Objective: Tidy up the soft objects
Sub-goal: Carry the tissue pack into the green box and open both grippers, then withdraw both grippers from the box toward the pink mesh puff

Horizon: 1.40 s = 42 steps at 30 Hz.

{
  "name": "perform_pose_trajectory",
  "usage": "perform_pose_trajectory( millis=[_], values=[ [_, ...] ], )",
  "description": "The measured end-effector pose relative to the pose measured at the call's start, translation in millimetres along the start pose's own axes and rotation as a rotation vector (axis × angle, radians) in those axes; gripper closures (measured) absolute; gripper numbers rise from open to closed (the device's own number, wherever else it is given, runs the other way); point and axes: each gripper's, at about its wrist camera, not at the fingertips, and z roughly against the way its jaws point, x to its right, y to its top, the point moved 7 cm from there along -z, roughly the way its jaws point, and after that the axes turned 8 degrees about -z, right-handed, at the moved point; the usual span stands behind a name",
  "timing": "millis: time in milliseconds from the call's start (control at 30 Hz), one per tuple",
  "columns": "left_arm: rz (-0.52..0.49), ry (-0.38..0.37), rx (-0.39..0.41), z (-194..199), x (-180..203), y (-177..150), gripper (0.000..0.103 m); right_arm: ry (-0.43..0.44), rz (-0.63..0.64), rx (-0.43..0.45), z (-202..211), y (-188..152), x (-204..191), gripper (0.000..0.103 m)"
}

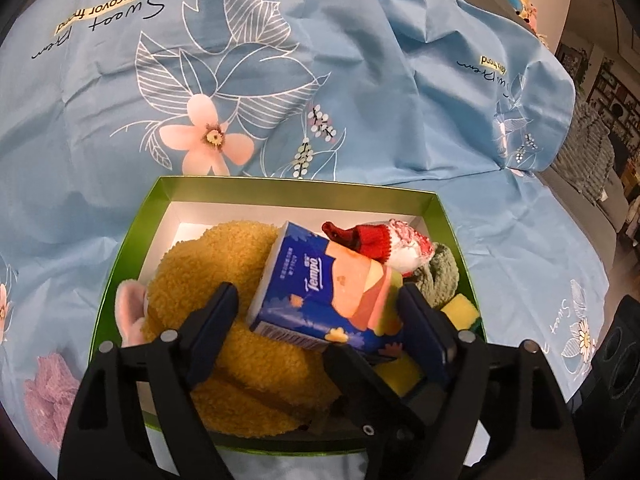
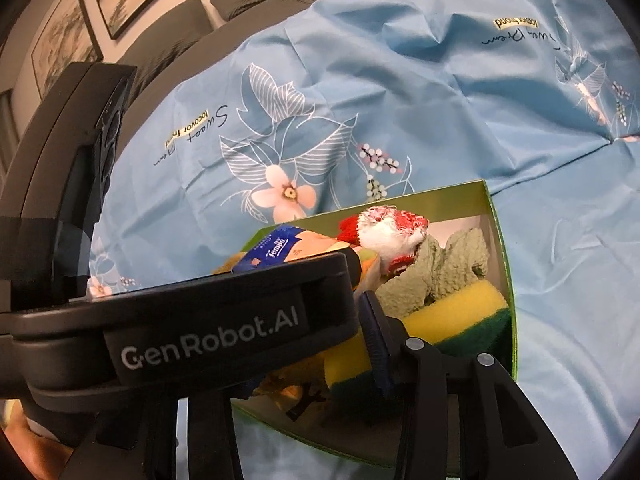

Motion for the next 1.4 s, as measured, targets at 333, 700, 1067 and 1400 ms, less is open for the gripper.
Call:
perform_pose_trajectory(
  millis=[333, 700, 1067, 1400],
  values=[
    [-0.003, 0.056, 0.103, 43, -7, 0, 0.001, -0.058, 0.075, 0.09, 33, 3, -9, 0.031],
    [0.027, 0.076, 0.184, 84, -20, -24, 0.001, -0.058, 0.106, 0.157, 64, -6, -21, 0.03],
    [0.07, 0.097, 0.221, 116, -45, -51, 0.001, -0.031, 0.188, 0.135, 65, -30, -53, 0.029],
    [0.128, 0.137, 0.231, 132, -73, -73, 0.001, -0.088, 0.257, 0.12, 56, -44, -63, 0.029]
  ],
)
